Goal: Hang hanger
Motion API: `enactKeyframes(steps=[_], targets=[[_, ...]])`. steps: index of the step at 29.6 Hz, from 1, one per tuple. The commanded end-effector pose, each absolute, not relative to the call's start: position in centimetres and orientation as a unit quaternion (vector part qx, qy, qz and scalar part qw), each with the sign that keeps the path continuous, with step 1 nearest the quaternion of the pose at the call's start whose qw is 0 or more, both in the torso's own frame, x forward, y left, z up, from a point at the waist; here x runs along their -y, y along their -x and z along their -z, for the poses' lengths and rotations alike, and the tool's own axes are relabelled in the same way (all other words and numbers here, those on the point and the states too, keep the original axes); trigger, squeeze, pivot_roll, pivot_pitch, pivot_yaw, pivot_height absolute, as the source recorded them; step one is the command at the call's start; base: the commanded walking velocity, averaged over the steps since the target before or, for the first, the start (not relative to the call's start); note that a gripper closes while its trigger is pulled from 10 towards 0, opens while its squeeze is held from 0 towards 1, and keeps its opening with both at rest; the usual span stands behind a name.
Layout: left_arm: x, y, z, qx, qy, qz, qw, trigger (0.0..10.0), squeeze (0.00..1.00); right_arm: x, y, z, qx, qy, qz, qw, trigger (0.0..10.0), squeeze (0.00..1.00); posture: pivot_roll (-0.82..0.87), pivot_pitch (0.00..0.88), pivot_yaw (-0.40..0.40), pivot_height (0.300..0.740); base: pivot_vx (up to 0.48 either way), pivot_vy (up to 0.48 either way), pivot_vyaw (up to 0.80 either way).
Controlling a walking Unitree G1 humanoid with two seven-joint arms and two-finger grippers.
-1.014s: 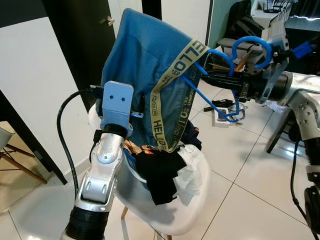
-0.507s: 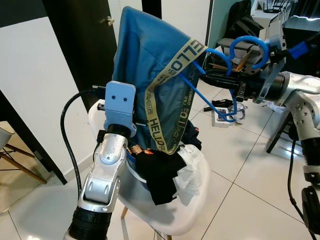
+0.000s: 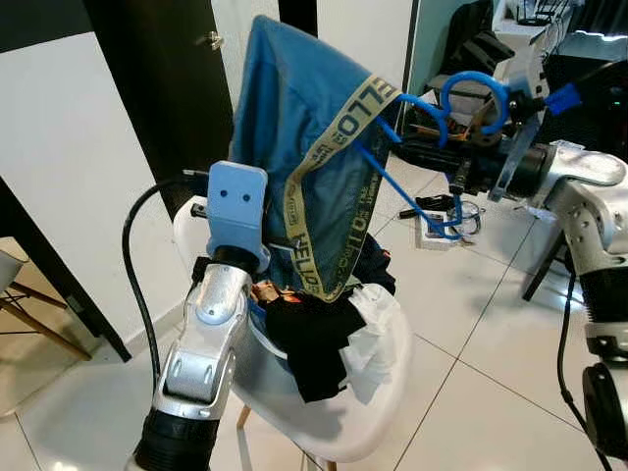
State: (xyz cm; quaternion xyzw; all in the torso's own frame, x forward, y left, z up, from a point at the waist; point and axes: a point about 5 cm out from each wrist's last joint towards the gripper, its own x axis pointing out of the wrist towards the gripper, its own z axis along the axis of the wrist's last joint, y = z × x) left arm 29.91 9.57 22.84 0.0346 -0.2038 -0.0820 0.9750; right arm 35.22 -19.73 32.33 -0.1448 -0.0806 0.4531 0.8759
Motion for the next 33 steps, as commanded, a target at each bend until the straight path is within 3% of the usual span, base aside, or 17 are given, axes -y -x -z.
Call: enactKeyframes(steps=[1,7,33], targets=[[-9.7,-29.6,-22.2,0.199,-0.040,0.116,0.972,0.0,0.00,19.4,-35.4,-33.1,0.090,0.149,-0.447,0.878,10.0,0.00,-0.06,0.000,0.025,0.740,0.000,0.000,0.00],[-11.5,-28.4,-19.0,0.151,-0.088,0.192,0.966,0.0,0.00,19.8,-35.5,-33.2,0.079,0.131,-0.441,0.884,10.0,0.00,-0.06,0.000,0.028,0.740,0.000,0.000,0.00],[-11.5,-28.4,-19.0,0.151,-0.088,0.192,0.966,0.0,0.00,19.8,-35.5,-33.2,0.079,0.131,-0.441,0.884,10.0,0.00,-0.06,0.000,0.028,0.740,0.000,0.000,0.00]])
